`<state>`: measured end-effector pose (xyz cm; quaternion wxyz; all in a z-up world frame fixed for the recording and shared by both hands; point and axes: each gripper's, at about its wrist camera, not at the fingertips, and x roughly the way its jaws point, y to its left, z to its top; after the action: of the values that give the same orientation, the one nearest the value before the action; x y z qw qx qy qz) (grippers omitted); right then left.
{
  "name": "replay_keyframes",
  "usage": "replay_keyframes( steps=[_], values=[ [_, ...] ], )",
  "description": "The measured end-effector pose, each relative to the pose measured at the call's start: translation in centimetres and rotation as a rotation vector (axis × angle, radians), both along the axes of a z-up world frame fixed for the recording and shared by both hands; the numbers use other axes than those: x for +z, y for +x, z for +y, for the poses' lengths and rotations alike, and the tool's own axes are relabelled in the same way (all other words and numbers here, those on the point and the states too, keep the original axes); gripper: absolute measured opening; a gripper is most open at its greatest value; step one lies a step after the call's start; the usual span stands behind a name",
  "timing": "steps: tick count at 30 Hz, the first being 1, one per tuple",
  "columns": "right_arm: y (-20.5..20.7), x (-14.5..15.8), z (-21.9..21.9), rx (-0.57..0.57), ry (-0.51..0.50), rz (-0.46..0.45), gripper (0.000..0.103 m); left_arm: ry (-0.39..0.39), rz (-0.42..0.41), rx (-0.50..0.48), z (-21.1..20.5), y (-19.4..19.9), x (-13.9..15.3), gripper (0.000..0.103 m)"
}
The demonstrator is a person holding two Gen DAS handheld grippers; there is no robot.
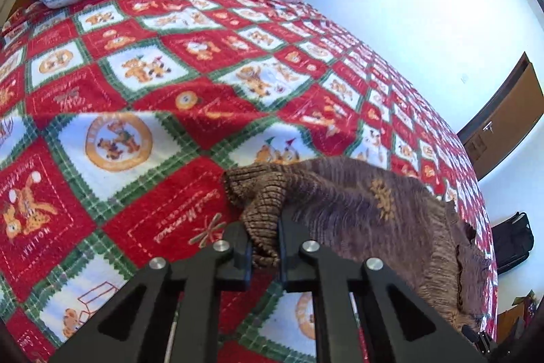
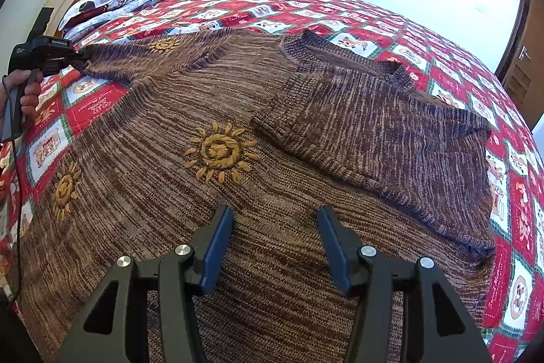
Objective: Fold small clothes
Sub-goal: 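Lift the sleeve cuff with the left tool and fold it across the body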
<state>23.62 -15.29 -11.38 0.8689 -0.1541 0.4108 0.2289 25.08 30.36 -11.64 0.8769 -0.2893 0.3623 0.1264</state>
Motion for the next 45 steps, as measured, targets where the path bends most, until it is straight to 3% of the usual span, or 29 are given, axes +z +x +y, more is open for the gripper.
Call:
replay_keyframes(
  steps=[6, 14, 27, 32, 37, 39, 43, 45],
  values=[
    [0.2, 0.7, -0.8, -0.024, 0.05, 0.009, 0.054, 0.015, -0.087, -0.038, -1.2, 0.4, 3.4, 0.011],
    [-0.2, 3.9, -3.3, -0.069, 0.135, -0.052, 0.054, 0.043, -0.202, -0.141, -5.9, 2.2, 8.6, 0.011],
    [-0.9, 6.2, -10.3, -0.207, 0.247, -0.089, 0.055, 0.011, -0.337, -0.364, -18.7, 5.8, 14.7, 0.011],
    [-2.0, 5.9, -12.5, -0.233, 0.255, -0.097, 0.055, 0.013, -0.332, -0.464, -24.7, 7.4, 14.4, 0.011],
    [-2.5, 4.9, -13.8, -0.255, 0.256, -0.095, 0.055, 0.038, -0.279, -0.554, -30.5, 8.5, 12.2, 0.011],
    [-2.5, 4.6, -14.3, -0.265, 0.265, -0.087, 0.055, 0.075, -0.239, -0.587, -33.0, 8.8, 10.4, 0.011],
    [-2.4, 4.3, -14.3, -0.263, 0.263, -0.076, 0.055, 0.241, -0.145, -0.644, -38.1, 8.8, 6.4, 0.017],
    [-2.6, 4.3, -14.3, -0.257, 0.257, -0.087, 0.055, 0.251, -0.119, -0.69, -38.9, 8.3, 5.6, 0.019]
  ],
)
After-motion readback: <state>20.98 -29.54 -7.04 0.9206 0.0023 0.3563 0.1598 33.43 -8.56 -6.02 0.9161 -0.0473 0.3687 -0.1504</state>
